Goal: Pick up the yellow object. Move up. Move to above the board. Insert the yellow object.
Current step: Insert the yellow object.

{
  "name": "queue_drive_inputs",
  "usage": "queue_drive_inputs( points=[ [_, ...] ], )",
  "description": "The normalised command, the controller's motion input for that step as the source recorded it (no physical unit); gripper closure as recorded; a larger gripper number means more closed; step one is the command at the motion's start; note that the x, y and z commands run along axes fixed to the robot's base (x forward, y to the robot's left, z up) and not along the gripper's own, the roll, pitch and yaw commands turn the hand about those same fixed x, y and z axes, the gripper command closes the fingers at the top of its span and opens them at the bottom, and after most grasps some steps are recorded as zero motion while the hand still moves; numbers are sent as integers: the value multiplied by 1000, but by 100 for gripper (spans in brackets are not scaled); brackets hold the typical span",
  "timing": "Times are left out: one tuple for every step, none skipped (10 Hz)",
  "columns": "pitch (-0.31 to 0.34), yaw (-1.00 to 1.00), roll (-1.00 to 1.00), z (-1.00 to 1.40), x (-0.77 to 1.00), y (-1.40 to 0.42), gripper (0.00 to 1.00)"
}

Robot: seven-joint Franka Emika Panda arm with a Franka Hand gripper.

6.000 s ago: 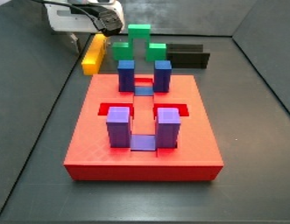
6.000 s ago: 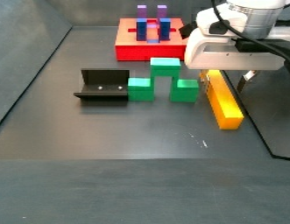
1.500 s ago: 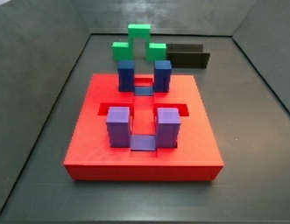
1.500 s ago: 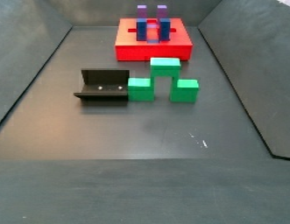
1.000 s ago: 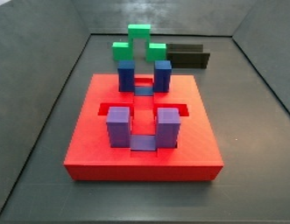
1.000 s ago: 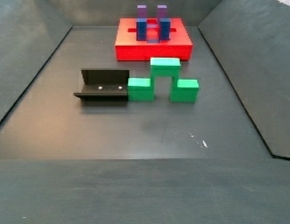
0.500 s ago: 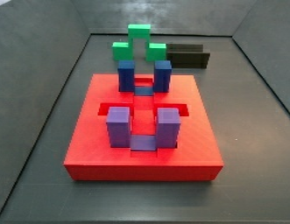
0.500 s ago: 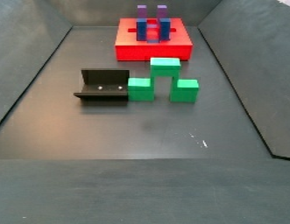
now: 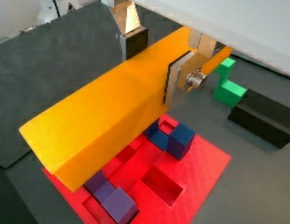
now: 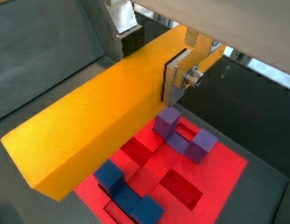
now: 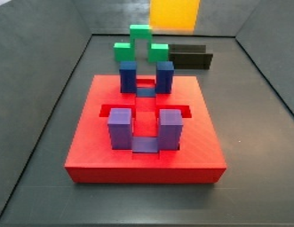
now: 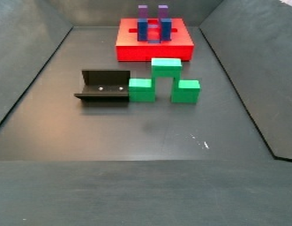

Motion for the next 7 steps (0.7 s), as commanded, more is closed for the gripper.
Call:
queue_drive_inputs(
  points=[
    [-40,23,224,-634,0,-134,100],
    [-24,3,193,-574,0,-103,100],
    [-7,6,153,-517,0,-37,100],
    [-6,11,124,-503,0,-6,100],
    [-11,17,110,-511,0,0,100],
    [-4,29,44,-474,43,0,100],
    [-13,46,23,-480,29,0,100]
  ],
)
